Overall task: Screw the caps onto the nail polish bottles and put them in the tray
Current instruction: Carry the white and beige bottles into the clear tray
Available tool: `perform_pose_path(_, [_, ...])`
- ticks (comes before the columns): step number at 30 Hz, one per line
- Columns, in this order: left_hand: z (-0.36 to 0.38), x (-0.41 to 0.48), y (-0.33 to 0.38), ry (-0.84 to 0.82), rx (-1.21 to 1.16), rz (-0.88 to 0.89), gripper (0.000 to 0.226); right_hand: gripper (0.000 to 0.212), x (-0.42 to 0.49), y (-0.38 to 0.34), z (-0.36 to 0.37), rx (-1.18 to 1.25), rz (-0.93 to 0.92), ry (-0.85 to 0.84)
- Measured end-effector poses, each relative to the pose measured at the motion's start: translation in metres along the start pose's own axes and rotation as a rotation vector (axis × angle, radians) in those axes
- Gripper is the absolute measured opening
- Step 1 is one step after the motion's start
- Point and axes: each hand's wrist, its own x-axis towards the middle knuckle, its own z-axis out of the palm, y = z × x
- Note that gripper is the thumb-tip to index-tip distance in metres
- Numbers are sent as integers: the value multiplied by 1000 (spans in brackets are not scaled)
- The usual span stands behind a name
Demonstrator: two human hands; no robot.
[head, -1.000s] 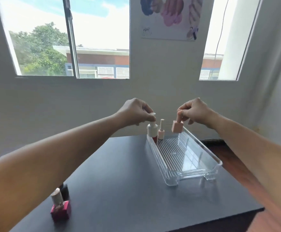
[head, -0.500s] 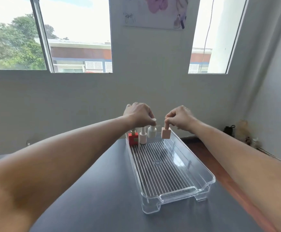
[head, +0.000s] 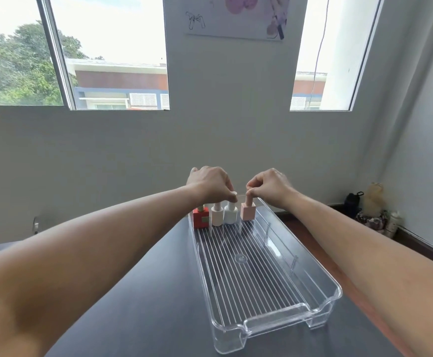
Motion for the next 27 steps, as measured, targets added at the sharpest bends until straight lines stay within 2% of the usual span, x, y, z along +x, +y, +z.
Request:
perform_pose_path(9, [-2,-7,3,7,9,-12,36,6,-7,-1,0,7,25,36])
perform_pose_path(13, [-15,-13,5,37,48,-3,41,27,-11,-8,-3,-5,65,81])
perform_pose_path(20, [-54,-42,0,81,-133,-3,19,16,-35,-40,-17,48,66,202])
perform_pose_path(27, [-101,-107,-17,143,-242,11,11,13,-89,-98,-24,234,-61,280])
